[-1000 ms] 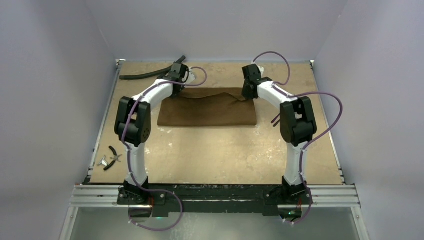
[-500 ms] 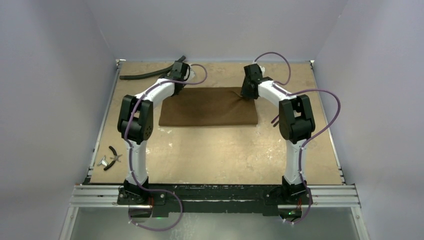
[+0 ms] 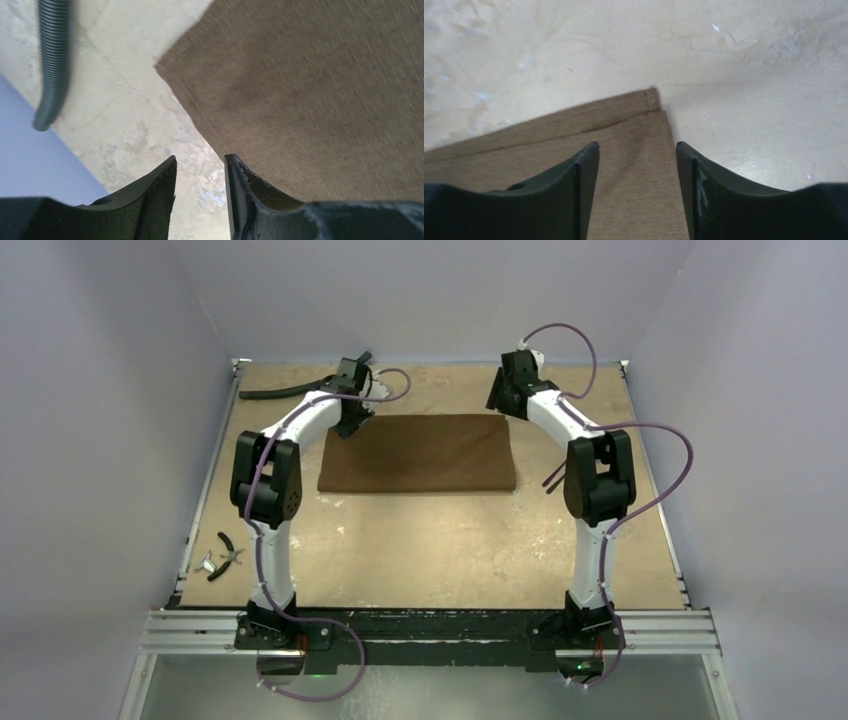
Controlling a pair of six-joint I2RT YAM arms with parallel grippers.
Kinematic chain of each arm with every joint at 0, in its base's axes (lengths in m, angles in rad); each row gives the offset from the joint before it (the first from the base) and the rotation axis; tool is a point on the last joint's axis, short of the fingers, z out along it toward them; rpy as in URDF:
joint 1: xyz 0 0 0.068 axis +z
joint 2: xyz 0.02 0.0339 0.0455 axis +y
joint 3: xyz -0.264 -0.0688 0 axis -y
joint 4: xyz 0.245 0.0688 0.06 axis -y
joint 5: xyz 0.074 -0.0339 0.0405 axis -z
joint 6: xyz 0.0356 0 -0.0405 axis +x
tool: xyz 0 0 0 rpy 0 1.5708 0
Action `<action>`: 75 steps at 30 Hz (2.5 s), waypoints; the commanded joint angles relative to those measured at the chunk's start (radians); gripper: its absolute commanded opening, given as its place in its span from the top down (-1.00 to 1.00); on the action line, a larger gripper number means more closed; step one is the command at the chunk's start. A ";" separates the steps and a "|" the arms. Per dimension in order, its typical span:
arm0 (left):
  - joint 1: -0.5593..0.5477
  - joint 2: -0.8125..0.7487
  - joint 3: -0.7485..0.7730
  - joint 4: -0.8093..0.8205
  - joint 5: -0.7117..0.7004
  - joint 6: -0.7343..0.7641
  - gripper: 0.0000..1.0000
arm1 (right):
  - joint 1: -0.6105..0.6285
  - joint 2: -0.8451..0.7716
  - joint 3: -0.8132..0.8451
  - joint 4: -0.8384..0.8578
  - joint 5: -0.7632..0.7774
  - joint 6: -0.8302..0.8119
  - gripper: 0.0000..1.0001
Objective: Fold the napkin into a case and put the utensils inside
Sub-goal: Smooth out the rectangle-folded napkin at the center of the board.
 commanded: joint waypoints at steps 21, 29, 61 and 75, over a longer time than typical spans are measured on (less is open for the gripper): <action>0.045 -0.100 -0.313 0.119 -0.003 0.011 0.92 | -0.012 0.127 0.009 0.049 -0.176 -0.062 0.74; 0.074 -0.175 -0.243 0.108 0.052 -0.070 0.93 | -0.013 0.135 0.016 0.071 -0.214 -0.041 0.69; 0.045 0.123 0.016 0.071 0.134 -0.142 0.79 | -0.023 0.168 -0.069 0.123 -0.231 0.020 0.77; 0.113 -0.059 -0.003 0.091 0.275 -0.231 0.47 | -0.026 0.087 -0.039 0.179 -0.295 -0.002 0.16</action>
